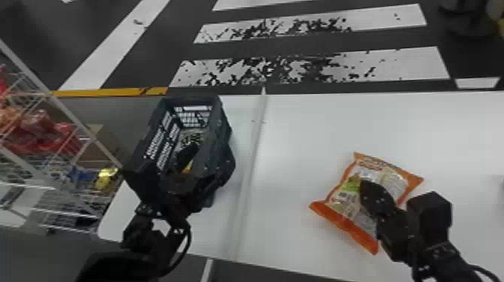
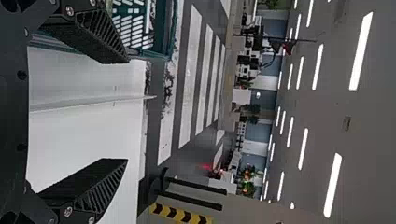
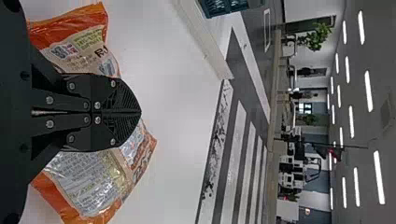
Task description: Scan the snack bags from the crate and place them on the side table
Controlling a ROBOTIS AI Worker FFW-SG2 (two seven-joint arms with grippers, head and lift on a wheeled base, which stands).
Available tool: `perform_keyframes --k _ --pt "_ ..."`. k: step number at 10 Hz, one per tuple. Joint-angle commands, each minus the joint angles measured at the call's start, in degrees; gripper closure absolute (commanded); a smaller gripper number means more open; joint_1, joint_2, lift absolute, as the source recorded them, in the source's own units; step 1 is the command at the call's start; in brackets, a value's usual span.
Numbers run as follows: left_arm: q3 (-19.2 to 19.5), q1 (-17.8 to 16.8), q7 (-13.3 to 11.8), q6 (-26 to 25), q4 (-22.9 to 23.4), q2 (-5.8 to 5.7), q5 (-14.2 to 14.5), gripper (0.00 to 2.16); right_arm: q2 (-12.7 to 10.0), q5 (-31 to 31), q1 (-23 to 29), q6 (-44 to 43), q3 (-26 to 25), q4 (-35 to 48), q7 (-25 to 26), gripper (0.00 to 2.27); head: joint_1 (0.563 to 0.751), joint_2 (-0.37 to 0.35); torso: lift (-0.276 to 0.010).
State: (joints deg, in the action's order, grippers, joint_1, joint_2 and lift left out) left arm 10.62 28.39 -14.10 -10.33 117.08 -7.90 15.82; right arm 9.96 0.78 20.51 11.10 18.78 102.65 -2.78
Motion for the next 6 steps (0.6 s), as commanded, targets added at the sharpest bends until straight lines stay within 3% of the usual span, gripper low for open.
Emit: perform_keyframes --k 1,6 --pt "-0.2 0.0 -0.2 0.0 -0.4 -0.01 0.2 0.14 -0.1 -0.4 -1.8 0.3 1.1 -3.6 0.0 2.25 0.695 0.266 -0.081" --pt "-1.7 -0.2 -0.3 0.7 -1.1 -0.19 0.3 0.14 0.0 -4.1 -2.3 0.3 1.8 -8.2 0.0 2.25 0.695 0.261 -0.081"
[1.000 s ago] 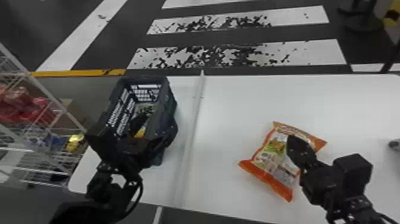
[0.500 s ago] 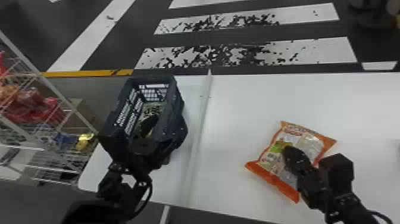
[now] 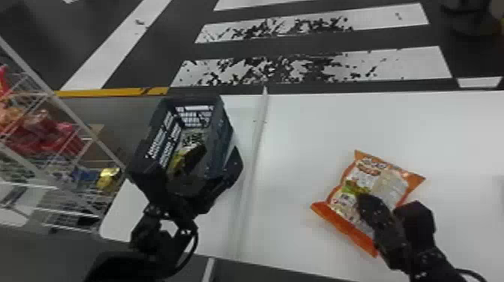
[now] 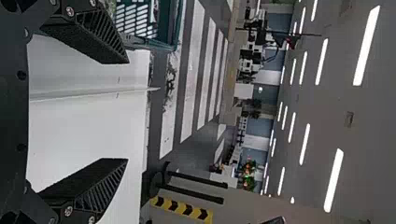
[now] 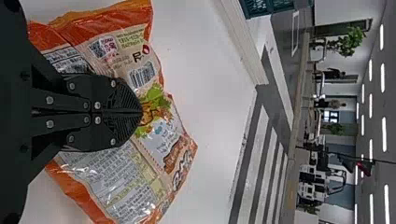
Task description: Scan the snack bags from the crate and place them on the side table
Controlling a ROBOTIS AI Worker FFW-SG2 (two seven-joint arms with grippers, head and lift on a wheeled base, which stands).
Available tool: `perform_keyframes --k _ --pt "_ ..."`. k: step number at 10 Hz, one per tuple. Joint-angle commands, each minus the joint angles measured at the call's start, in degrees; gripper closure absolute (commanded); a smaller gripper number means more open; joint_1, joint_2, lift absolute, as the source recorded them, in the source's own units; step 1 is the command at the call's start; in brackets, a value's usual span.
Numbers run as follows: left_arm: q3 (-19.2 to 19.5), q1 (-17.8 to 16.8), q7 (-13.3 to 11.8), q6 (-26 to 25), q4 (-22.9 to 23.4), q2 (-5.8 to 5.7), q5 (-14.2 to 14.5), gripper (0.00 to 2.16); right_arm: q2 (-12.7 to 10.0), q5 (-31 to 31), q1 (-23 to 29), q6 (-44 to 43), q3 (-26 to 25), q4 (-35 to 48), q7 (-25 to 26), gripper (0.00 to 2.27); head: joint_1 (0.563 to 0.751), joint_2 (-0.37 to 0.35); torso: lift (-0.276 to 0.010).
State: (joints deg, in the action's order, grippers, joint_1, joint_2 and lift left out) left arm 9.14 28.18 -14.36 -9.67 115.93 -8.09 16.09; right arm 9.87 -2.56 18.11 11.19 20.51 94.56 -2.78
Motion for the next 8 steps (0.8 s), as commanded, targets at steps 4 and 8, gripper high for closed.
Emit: perform_keyframes --k 4,8 --pt "-0.4 0.3 -0.2 0.0 0.4 0.00 0.0 0.15 1.6 -2.1 3.6 4.4 -1.0 12.4 0.0 2.25 0.695 0.243 -0.081" --pt "-0.4 0.6 -0.2 0.0 0.6 -0.09 0.1 0.15 1.9 -2.1 6.0 4.4 3.5 14.0 -0.7 2.25 0.695 0.275 -0.081"
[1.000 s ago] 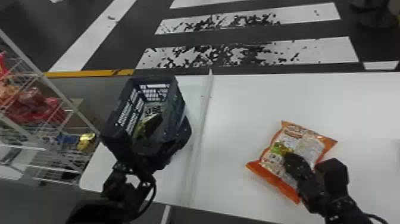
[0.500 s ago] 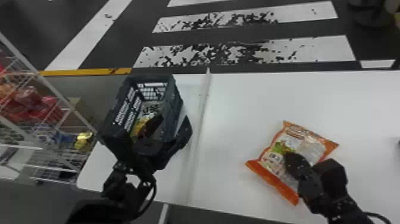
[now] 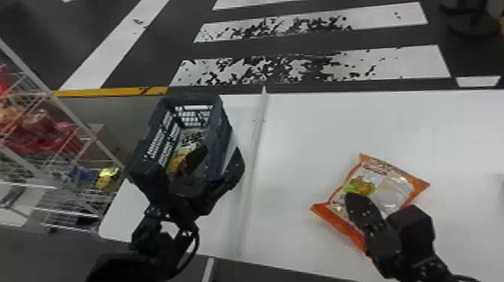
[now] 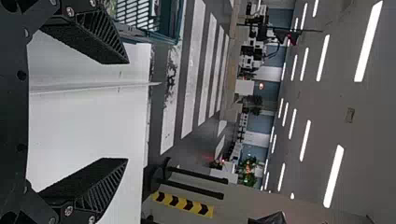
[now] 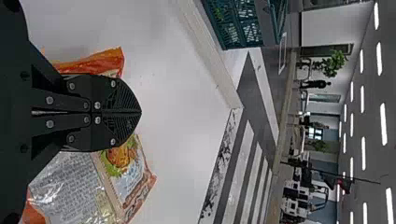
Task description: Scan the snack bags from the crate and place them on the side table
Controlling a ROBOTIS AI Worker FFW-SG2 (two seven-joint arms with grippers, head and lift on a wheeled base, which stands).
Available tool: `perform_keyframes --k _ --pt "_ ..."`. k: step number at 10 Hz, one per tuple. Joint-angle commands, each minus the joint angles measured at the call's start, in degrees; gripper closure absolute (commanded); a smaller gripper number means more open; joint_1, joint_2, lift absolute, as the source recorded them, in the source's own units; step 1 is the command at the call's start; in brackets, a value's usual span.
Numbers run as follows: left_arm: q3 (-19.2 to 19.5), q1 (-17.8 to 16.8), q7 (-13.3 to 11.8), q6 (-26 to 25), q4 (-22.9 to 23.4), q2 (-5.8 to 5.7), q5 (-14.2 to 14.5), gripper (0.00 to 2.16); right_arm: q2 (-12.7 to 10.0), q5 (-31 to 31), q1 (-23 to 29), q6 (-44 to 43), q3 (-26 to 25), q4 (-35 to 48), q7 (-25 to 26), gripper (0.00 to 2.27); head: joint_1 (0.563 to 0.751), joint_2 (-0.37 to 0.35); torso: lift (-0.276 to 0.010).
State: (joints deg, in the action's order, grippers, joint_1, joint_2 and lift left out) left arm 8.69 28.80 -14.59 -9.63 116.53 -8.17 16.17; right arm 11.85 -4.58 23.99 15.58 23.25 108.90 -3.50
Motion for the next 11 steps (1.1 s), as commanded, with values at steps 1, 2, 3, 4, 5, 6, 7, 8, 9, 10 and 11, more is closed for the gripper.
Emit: perform_keyframes --k 1,2,3,4,5,6,7,8,9,10,11 --pt "-0.3 0.0 0.0 0.0 -0.1 -0.01 0.0 0.15 -0.1 -0.1 -0.3 -0.3 1.7 -1.5 0.0 2.25 0.695 0.296 -0.081" --pt "-0.5 0.0 -0.1 0.0 -0.1 -0.01 0.0 0.15 -0.1 -0.3 -1.4 -0.1 2.5 -3.5 0.0 2.25 0.695 0.311 -0.081" --pt "-0.7 0.0 -0.1 0.2 -0.1 -0.10 0.0 0.15 -0.2 -0.6 -1.9 -0.1 2.5 -5.4 0.0 2.25 0.695 0.316 -0.081" --pt "-0.7 0.0 -0.2 0.2 -0.3 -0.27 0.0 0.15 -0.2 -0.6 -2.3 -0.1 2.4 -7.1 0.0 2.25 0.695 0.319 -0.081" --pt "-0.7 0.1 -0.3 0.4 -0.3 -0.27 0.0 0.15 -0.1 -0.6 -2.3 -0.3 2.2 -8.3 -0.1 2.25 0.695 0.315 -0.081" --pt "-0.7 0.1 -0.4 0.4 -0.3 -0.27 0.0 0.15 0.2 -0.8 -2.2 -0.3 2.0 -8.5 -0.3 2.25 0.695 0.311 -0.081" --pt "-0.8 0.1 -0.4 0.7 -0.3 -0.27 0.0 0.15 0.5 -1.0 -1.9 -0.3 1.6 -8.4 -0.7 2.25 0.695 0.306 -0.081" --pt "-0.8 0.1 -0.4 0.7 -0.3 -0.27 0.0 0.15 1.0 -1.0 -1.8 -0.1 0.9 -7.9 -1.1 2.25 0.695 0.304 -0.081" --pt "-0.8 0.3 -0.4 0.9 -0.3 -0.27 0.0 0.15 1.7 -1.1 -1.3 0.0 0.0 -7.1 -1.6 2.25 0.695 0.296 -0.081" --pt "-0.8 0.4 -0.4 1.1 -0.4 -0.27 0.0 0.15 2.3 -1.1 -0.4 0.0 -0.8 -5.6 -2.3 2.25 0.695 0.285 -0.081" --pt "-0.8 0.4 -0.4 1.1 -0.4 -0.27 0.0 0.15 2.5 -1.0 0.9 0.0 -1.8 -3.1 -2.7 2.25 0.695 0.274 -0.081"
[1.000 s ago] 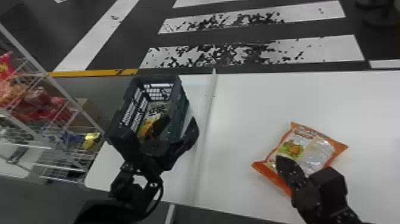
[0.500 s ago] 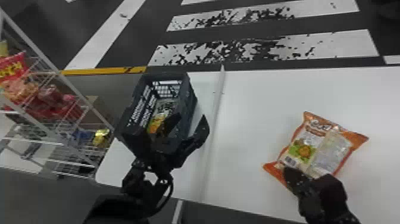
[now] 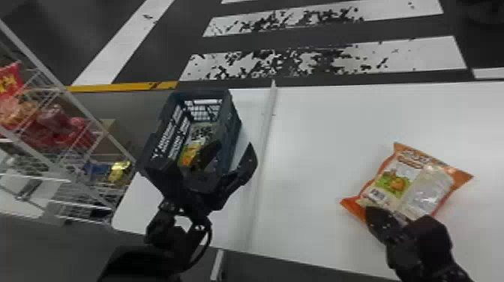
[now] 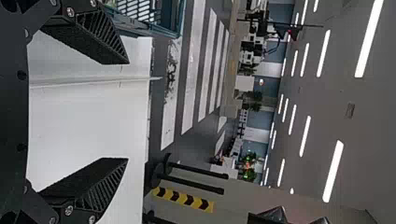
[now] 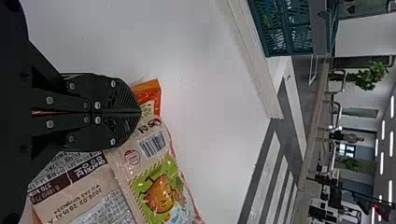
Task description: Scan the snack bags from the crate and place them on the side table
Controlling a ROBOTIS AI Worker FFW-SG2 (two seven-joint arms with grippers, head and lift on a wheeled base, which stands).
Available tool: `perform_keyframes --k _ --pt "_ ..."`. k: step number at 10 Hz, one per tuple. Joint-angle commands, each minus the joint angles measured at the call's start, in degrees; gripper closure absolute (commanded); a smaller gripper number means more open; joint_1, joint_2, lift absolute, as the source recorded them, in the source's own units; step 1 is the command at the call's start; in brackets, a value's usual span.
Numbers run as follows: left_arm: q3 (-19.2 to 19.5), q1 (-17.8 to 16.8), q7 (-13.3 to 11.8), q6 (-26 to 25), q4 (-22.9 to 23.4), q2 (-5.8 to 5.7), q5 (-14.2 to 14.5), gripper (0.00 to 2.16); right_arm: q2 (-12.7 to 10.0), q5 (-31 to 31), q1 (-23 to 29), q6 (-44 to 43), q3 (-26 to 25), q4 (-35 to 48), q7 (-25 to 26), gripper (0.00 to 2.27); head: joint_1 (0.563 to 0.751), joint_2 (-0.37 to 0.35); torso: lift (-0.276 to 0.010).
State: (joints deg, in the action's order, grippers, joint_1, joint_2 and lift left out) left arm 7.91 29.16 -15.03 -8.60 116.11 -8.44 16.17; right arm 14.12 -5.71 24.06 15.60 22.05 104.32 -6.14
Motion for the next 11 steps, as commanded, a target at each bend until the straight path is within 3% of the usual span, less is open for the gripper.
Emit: perform_keyframes --k 1,4,11 --pt "0.0 0.0 0.0 0.0 0.1 0.00 0.0 0.15 0.3 0.4 2.0 -0.2 -1.0 4.6 -0.2 2.25 0.695 0.266 -0.081" --pt "-0.4 0.0 0.0 0.0 0.2 0.09 0.0 0.15 -0.3 1.0 1.1 1.6 -0.3 8.0 -0.4 2.25 0.695 0.272 -0.081" --pt "-0.7 0.5 0.0 0.0 0.9 0.09 0.0 0.15 -2.2 -0.8 -14.1 11.1 5.2 -4.6 0.0 2.25 0.695 0.279 -0.081"
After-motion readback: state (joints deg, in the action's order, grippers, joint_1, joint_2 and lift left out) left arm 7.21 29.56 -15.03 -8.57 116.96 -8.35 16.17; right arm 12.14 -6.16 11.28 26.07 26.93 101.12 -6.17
